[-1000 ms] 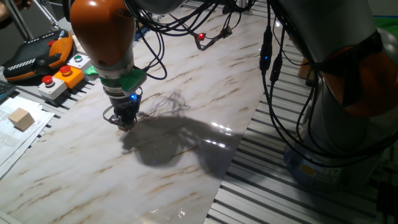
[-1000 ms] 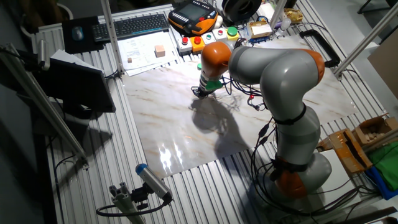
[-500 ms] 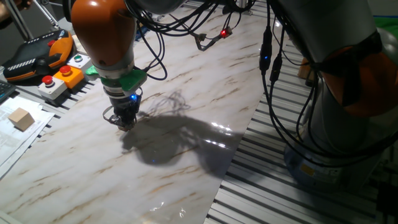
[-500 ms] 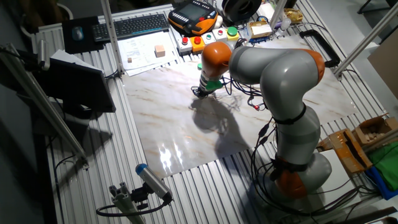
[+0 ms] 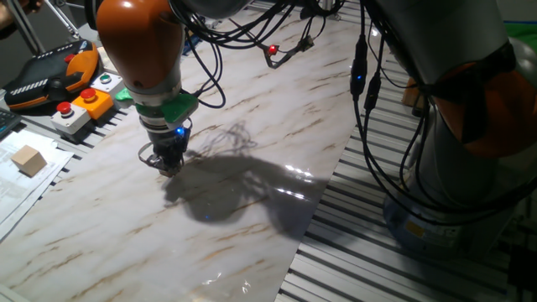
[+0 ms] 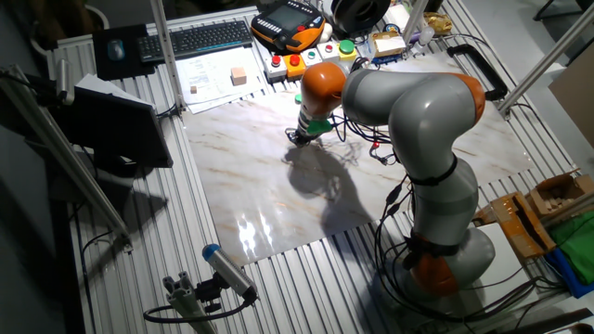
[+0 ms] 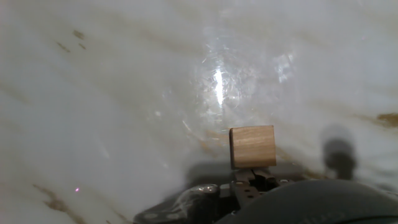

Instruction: Approach and touch the side of the small block

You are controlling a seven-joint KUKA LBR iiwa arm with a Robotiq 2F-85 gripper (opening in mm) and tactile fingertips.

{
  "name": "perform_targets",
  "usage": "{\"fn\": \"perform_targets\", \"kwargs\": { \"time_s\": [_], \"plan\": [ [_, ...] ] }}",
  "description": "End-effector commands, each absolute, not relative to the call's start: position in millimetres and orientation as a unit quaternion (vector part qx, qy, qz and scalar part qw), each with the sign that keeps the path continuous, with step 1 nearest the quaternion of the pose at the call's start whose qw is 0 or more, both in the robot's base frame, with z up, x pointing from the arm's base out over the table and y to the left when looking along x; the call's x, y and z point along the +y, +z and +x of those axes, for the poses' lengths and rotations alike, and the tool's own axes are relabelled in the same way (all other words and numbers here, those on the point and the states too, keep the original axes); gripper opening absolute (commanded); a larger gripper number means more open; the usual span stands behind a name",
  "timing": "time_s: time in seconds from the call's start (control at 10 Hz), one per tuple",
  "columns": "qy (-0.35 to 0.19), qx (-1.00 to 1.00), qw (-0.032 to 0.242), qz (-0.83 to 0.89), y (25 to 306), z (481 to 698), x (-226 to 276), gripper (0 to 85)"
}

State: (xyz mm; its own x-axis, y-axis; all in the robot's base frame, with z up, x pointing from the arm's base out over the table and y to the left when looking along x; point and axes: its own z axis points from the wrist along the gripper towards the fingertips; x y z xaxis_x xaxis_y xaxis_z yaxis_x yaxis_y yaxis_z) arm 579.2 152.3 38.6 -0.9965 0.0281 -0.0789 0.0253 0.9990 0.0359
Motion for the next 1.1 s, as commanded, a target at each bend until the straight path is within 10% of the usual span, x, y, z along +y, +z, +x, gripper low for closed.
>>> {"fn": "perform_targets", "kwargs": {
  "time_s": [0.0, 1.0],
  "plan": [
    [0.017, 0.999, 0.039, 0.013, 38.8, 579.4, 152.3, 0.7],
    [0.018, 0.998, 0.064, 0.009, 41.4, 583.2, 153.2, 0.7]
  ]
}}
